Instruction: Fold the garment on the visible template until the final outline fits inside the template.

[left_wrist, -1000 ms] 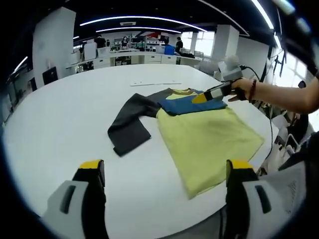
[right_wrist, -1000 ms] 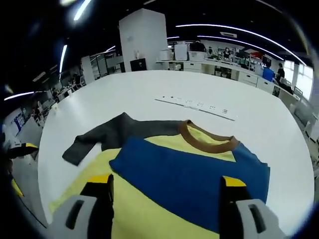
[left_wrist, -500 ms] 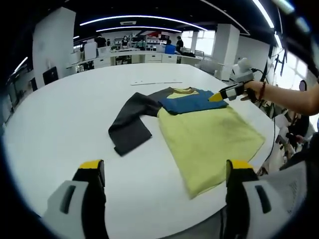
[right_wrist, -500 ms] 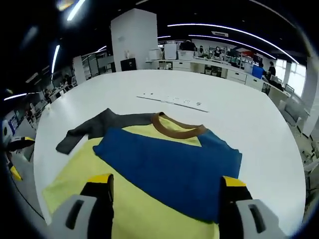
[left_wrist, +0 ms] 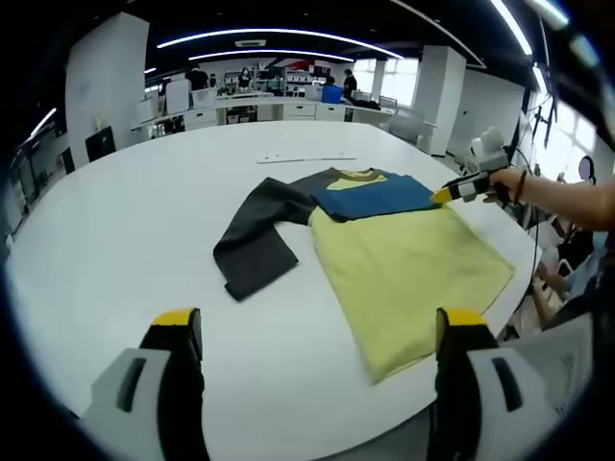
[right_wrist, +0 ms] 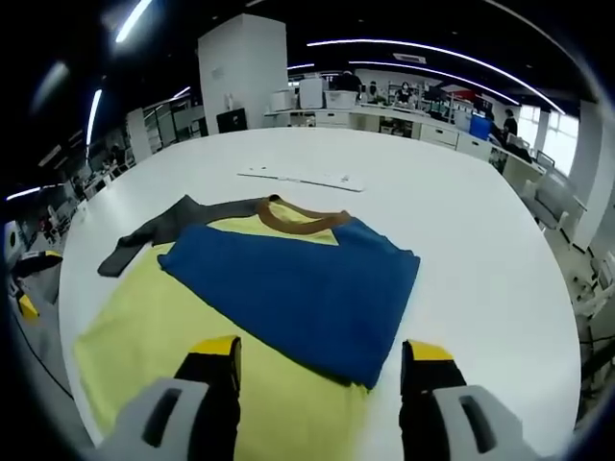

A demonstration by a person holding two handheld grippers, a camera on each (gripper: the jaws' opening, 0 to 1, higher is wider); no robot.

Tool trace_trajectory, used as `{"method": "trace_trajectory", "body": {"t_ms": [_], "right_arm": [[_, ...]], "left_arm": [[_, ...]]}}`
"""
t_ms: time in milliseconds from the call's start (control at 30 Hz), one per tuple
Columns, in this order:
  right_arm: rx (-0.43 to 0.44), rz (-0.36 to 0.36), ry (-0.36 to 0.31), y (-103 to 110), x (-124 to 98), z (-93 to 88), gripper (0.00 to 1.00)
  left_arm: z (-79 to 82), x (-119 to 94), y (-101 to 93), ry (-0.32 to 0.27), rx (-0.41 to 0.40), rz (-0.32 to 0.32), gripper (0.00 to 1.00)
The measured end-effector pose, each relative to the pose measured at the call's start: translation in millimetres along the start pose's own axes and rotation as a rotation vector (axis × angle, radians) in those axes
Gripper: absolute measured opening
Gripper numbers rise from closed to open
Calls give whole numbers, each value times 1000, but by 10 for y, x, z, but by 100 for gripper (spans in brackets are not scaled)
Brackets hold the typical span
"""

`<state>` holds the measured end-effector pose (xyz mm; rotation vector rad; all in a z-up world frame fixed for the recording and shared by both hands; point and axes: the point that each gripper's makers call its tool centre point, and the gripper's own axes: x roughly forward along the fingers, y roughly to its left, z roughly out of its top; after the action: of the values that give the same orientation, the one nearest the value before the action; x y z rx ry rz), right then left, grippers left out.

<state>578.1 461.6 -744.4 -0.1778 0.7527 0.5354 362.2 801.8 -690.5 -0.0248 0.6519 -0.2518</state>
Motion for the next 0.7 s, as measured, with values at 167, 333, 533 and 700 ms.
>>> {"method": "trace_trajectory", "body": {"t_ms": [167,333,533,700], "right_arm": [[1,-23,8,-115,-27,-88,54],[6,-38,15,-194,-35,-164,37],[28,-66,25,-284,-2,-262,20],[71,-84,30,-319,18,-314,10]], "left_arm": [[5,12,23,2,-1,4,98],[23,19,49,-5,3,10,97],[35,27,71,-6,-3,17,95],[52,24,88,-13,0,24,93]]}}
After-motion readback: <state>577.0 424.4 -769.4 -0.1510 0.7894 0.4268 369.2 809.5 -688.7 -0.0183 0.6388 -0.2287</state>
